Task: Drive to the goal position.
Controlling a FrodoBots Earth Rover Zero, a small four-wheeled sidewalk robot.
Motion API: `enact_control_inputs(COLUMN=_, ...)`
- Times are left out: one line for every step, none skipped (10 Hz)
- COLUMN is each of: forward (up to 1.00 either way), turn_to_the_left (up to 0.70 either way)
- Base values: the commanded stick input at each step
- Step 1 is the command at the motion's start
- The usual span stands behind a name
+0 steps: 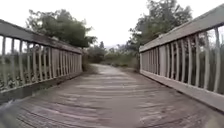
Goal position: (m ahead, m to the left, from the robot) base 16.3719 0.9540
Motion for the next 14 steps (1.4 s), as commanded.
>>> enact_control_inputs(forward=0.50, turn_to_the_left=0.00)
enact_control_inputs(forward=0.50, turn_to_the_left=0.00)
enact_control_inputs(forward=0.50, turn_to_the_left=0.00)
enact_control_inputs(forward=0.50, turn_to_the_left=0.00)
enact_control_inputs(forward=0.50, turn_to_the_left=0.00)
enact_control_inputs(forward=0.50, turn_to_the_left=0.00)
enact_control_inputs(forward=0.50, turn_to_the_left=0.00)
enact_control_inputs(forward=0.50, turn_to_the_left=0.00)
enact_control_inputs(forward=0.50, turn_to_the_left=0.00)
enact_control_inputs(forward=0.50, turn_to_the_left=0.00)
enact_control_inputs(forward=0.50, turn_to_the_left=0.00)
enact_control_inputs(forward=0.50, turn_to_the_left=0.00)
enact_control_inputs(forward=0.50, turn_to_the_left=0.00)
enact_control_inputs(forward=0.50, turn_to_the_left=0.00)
